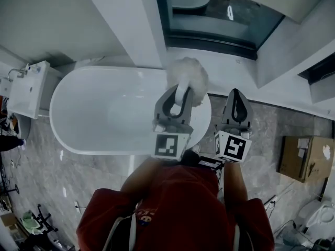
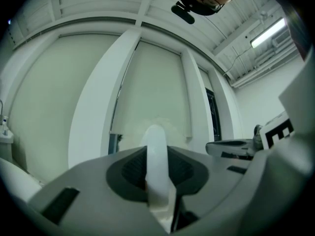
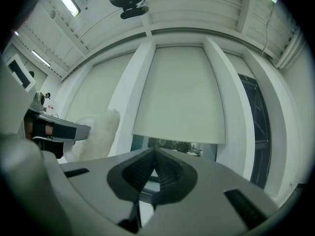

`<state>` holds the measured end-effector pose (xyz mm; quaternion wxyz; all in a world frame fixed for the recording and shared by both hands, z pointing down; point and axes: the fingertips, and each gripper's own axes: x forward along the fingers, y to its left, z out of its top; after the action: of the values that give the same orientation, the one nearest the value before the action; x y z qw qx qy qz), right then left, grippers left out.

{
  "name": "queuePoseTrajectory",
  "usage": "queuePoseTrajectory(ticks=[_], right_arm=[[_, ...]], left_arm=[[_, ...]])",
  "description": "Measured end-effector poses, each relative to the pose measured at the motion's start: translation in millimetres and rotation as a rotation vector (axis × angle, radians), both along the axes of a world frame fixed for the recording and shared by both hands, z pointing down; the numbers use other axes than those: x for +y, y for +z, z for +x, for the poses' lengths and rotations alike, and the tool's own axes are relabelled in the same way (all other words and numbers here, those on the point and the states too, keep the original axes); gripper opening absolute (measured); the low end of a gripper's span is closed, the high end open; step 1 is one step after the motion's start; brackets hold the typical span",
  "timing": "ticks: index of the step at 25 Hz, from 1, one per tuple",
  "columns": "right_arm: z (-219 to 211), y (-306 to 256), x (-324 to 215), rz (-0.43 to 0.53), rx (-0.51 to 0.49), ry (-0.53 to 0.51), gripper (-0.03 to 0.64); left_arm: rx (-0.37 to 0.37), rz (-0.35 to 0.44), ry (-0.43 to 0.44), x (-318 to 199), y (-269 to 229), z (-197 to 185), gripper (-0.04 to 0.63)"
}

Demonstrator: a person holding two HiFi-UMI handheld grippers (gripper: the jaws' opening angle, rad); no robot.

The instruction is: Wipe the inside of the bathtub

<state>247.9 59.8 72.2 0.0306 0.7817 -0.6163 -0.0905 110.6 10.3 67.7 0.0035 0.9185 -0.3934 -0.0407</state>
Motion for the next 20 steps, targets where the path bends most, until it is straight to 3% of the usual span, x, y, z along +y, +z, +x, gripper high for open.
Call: queuePoseTrajectory(ticks=[10, 20], right_arm=[[-47, 1, 8, -0.013, 0.007, 0.041, 0.011], [-39, 18, -5, -0.033, 0.007, 0.029, 0.011]], left_arm=[[0.028, -0.027, 0.045, 11, 10, -45, 0.097], [-0.001, -0.06, 0.029, -3, 36, -38, 0.097]])
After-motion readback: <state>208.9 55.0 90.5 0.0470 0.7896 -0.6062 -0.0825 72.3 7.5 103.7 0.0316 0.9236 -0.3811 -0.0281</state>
